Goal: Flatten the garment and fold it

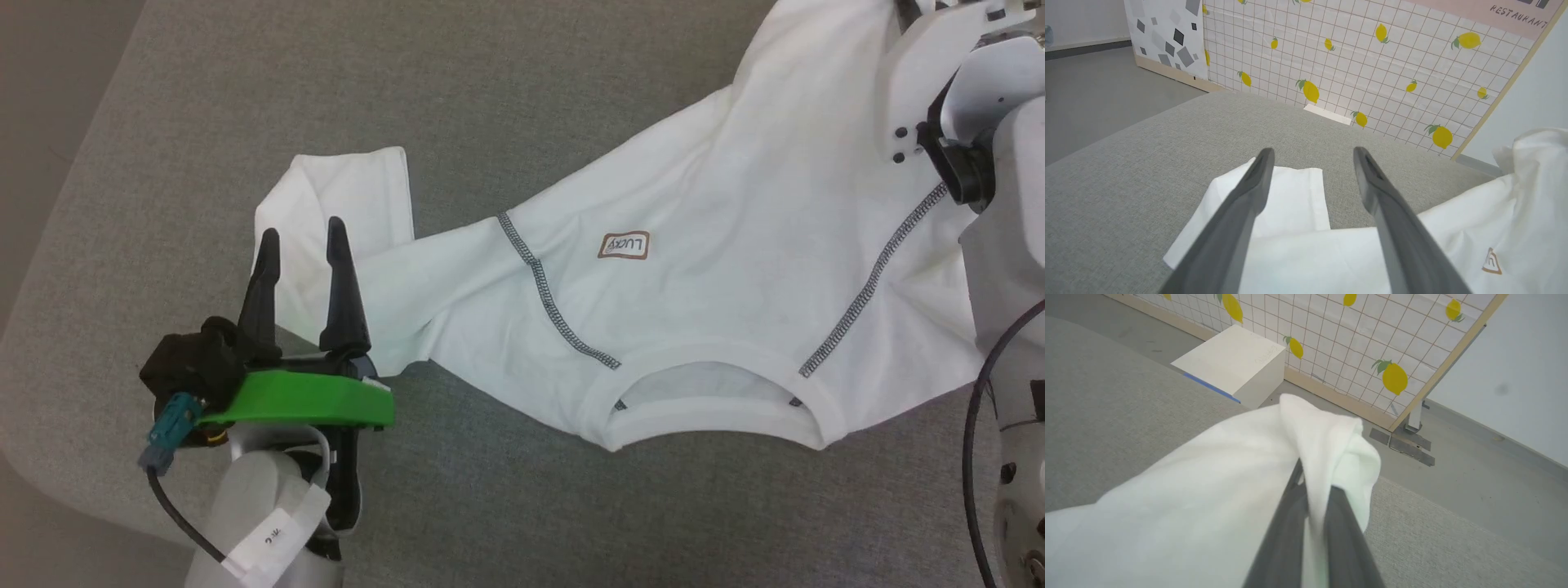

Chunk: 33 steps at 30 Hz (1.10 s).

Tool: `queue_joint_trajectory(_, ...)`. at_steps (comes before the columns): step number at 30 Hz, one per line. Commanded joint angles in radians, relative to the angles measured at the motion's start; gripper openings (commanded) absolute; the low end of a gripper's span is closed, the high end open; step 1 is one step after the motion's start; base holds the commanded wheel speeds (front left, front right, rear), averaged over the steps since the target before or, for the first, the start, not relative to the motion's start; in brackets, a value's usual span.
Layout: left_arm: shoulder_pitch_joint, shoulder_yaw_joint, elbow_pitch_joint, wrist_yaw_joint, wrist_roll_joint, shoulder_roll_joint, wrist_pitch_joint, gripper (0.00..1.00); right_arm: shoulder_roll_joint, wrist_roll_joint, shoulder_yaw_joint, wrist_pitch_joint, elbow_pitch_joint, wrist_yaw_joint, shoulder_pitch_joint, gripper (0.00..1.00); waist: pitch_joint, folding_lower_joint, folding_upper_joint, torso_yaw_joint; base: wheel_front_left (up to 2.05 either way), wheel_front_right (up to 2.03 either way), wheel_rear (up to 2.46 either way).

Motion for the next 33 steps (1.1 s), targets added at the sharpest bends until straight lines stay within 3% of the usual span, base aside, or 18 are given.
queue_joint_trajectory(1,-0.015,-0.004,0.002,0.007,-0.003,-0.002,-0.005,1.00,0.004,0.013,0.005,-0.020,0.020,-0.002,-0.010,1.00,0.004,-0.0001,0.0000,0.004,0.00,0.00,0.00)
queue_joint_trajectory(5,-0.001,-0.001,0.013,0.007,0.007,-0.002,-0.005,1.00,0.012,0.075,0.025,-0.105,0.032,-0.002,0.026,1.00,-0.030,-0.0001,0.0000,-0.014,0.00,0.00,0.00)
queue_joint_trajectory(10,0.050,0.010,0.036,-0.007,0.039,-0.002,-0.005,1.00,0.023,0.178,0.051,-0.239,-0.054,-0.002,0.170,1.00,-0.112,-0.0001,0.0000,-0.055,0.00,0.00,0.00)
queue_joint_trajectory(14,0.135,-0.026,0.122,-0.042,0.072,0.003,0.009,1.00,0.039,0.242,0.029,-0.309,-0.258,-0.002,0.437,1.00,-0.221,-0.0001,0.0000,-0.111,0.00,0.00,0.00)
queue_joint_trajectory(21,0.196,-0.086,0.147,-0.052,0.033,0.010,0.242,1.00,0.119,0.217,-0.084,-0.271,-0.533,-0.002,0.746,1.00,-0.286,-0.0001,0.0000,-0.156,0.00,0.00,0.00)
queue_joint_trajectory(27,0.205,-0.084,0.135,0.009,-0.029,0.005,0.402,1.00,0.153,0.210,-0.096,-0.218,-0.682,-0.002,0.906,1.00,-0.296,-0.0001,0.0000,-0.197,0.00,0.00,0.00)
queue_joint_trajectory(33,0.182,-0.057,0.175,0.112,-0.038,0.009,0.526,1.00,0.156,0.263,-0.067,-0.197,-0.730,-0.002,0.954,1.00,-0.287,-0.0001,0.0000,-0.248,0.00,0.00,0.00)
